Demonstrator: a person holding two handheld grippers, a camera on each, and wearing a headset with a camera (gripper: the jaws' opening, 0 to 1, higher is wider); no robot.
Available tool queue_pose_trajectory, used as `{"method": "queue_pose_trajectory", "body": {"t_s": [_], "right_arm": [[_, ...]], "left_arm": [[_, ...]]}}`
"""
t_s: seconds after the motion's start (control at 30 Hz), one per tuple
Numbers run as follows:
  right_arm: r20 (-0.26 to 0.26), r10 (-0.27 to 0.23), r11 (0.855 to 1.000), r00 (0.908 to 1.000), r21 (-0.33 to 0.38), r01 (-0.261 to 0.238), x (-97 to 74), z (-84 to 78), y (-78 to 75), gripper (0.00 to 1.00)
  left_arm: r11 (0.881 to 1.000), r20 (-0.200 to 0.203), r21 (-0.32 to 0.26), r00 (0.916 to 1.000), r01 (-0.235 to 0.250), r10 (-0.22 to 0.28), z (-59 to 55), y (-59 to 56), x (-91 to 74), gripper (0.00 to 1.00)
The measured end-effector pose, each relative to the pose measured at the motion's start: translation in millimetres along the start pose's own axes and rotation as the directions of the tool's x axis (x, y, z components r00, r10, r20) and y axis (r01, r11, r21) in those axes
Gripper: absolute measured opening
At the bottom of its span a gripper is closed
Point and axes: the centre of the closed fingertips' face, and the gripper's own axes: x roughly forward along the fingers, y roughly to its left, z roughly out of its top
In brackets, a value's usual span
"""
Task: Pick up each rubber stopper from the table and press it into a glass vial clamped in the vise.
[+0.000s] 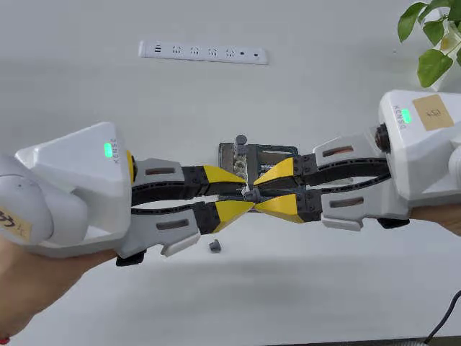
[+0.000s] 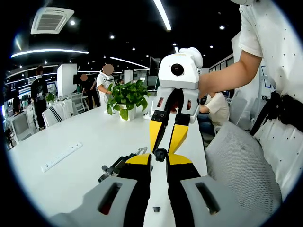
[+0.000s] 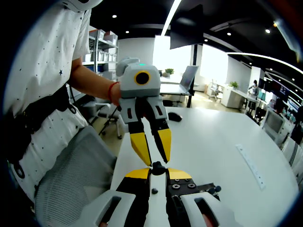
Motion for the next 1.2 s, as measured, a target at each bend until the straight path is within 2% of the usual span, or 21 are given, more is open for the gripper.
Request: {"method": "queue_pose_trajectory", "body": {"t_s": [0.33, 0.87, 1.2], "right_arm": [[0.018, 0.002, 0.999, 0.9998, 0.035, -0.002, -0.2, 4.3, -1.6, 0.07], [0.02, 0.007, 0.999, 0.9998, 0.052, -0.008, -0.4, 3.7, 0.3, 0.07], [0.025, 0.002, 0.999, 0.9997, 0.036, -0.003, -3.1, 8.3, -0.8, 0.07]], "left_arm": [[1.0, -0.004, 0.021, 1.0, 0.003, -0.003, -0.5, -0.5, -0.6, 0.08], [0.999, -0.007, 0.043, 1.0, 0.006, -0.006, -1.8, -2.4, -1.5, 0.04], [1.0, 0.022, -0.003, 0.9997, 0.009, -0.009, 2.9, -1.4, -4.7, 0.04]]}}
